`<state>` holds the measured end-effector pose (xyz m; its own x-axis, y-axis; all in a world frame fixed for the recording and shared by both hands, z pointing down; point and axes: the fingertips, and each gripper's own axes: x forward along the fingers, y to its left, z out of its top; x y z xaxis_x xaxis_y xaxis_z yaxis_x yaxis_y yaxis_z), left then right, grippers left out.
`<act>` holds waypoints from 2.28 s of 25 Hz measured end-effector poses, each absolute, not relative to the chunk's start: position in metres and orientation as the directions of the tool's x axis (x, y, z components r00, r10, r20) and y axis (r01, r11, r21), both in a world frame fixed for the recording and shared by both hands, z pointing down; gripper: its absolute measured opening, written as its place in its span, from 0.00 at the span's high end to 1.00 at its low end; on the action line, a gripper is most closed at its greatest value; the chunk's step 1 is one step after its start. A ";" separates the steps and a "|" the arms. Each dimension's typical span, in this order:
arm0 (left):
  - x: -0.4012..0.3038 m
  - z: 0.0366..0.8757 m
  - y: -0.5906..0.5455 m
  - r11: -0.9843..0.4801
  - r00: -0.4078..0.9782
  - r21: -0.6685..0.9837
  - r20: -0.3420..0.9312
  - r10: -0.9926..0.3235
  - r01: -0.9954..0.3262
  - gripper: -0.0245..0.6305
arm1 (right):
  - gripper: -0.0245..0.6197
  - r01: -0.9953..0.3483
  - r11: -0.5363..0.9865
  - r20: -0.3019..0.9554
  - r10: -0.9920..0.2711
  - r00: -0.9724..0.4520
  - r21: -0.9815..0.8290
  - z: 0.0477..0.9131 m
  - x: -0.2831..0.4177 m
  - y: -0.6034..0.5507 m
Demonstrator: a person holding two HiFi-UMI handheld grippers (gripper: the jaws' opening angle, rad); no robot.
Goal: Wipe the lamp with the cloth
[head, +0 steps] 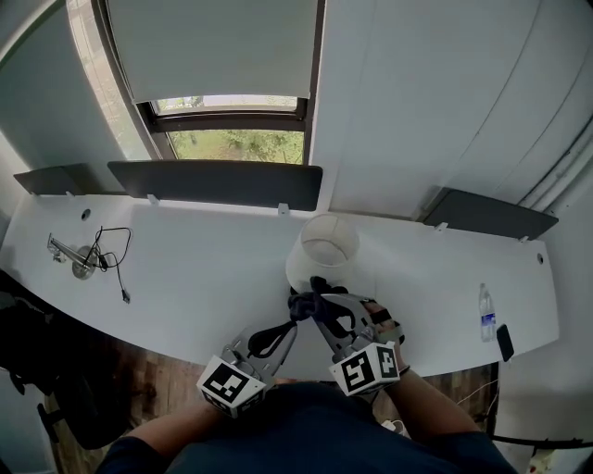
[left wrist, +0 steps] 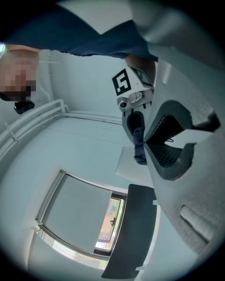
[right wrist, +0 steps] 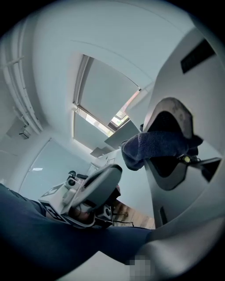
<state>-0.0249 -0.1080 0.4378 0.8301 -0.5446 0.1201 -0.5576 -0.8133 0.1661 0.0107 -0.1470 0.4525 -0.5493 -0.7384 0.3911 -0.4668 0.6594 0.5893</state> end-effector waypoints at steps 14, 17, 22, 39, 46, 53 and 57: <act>-0.012 0.431 -0.099 -0.825 0.838 0.149 0.112 -0.534 -0.545 0.95 | 0.80 -0.469 0.580 0.325 -0.792 -0.517 0.666 0.418 0.038 -0.161; -0.015 0.434 -0.100 -0.813 0.828 0.153 0.125 -0.547 -0.561 0.95 | 0.80 -0.471 0.602 0.351 -0.780 -0.518 0.645 0.436 0.040 -0.162; -0.017 0.440 -0.101 -0.805 0.817 0.147 0.154 -0.555 -0.574 0.95 | 0.80 -0.458 0.650 0.401 -0.747 -0.530 0.606 0.465 0.040 -0.164; -0.008 0.442 -0.109 -0.800 0.812 0.147 0.162 -0.560 -0.581 0.95 | 0.80 -0.435 0.711 0.471 -0.697 -0.541 0.552 0.503 0.048 -0.155; 0.008 0.432 -0.111 -0.821 0.833 0.144 0.121 -0.540 -0.553 0.95 | 0.80 -0.451 0.631 0.361 -0.754 -0.549 0.632 0.435 0.058 -0.154; 0.020 0.429 -0.111 -0.835 0.844 0.128 0.108 -0.526 -0.536 0.95 | 0.80 -0.461 0.559 0.282 -0.793 -0.540 0.689 0.394 0.070 -0.164; 0.021 0.429 -0.112 -0.827 0.838 0.137 0.117 -0.533 -0.545 0.95 | 0.80 -0.475 0.560 0.283 -0.796 -0.535 0.679 0.399 0.077 -0.171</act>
